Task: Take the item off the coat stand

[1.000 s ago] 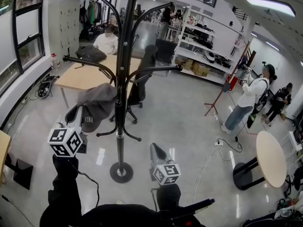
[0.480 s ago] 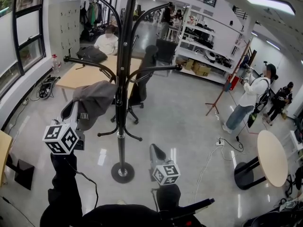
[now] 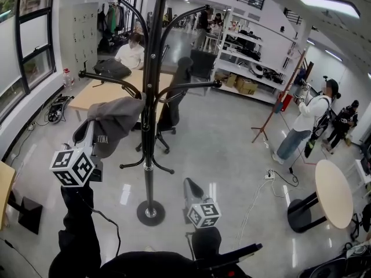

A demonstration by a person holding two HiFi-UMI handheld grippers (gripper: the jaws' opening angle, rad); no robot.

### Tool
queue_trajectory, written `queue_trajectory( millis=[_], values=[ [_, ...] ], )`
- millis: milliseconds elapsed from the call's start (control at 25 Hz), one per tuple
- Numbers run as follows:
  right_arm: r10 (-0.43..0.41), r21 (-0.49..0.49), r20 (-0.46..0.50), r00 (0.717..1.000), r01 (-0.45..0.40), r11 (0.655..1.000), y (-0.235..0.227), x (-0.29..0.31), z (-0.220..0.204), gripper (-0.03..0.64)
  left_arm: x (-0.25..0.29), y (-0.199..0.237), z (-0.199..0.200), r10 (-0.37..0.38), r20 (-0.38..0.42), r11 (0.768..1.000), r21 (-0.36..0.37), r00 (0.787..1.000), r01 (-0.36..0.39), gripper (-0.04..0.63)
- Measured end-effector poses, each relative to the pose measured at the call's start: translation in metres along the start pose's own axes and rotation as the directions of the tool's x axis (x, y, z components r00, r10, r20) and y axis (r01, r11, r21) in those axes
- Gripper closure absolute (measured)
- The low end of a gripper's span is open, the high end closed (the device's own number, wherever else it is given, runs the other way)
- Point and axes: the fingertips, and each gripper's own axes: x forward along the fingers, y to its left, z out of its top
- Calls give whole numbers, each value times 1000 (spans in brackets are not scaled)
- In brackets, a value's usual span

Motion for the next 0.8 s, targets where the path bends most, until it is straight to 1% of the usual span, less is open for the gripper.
queue_trajectory(
  millis=[200, 800],
  values=[
    [7, 1, -1, 1000, -7, 1000, 1, 1, -2, 615, 1, 2, 13, 8, 23, 1000, 7, 1000, -8, 578],
    [17, 7, -3, 1000, -17, 1000, 1, 1, -9, 615, -3, 5, 33, 23, 56, 999, 32, 998, -25, 578]
  ],
)
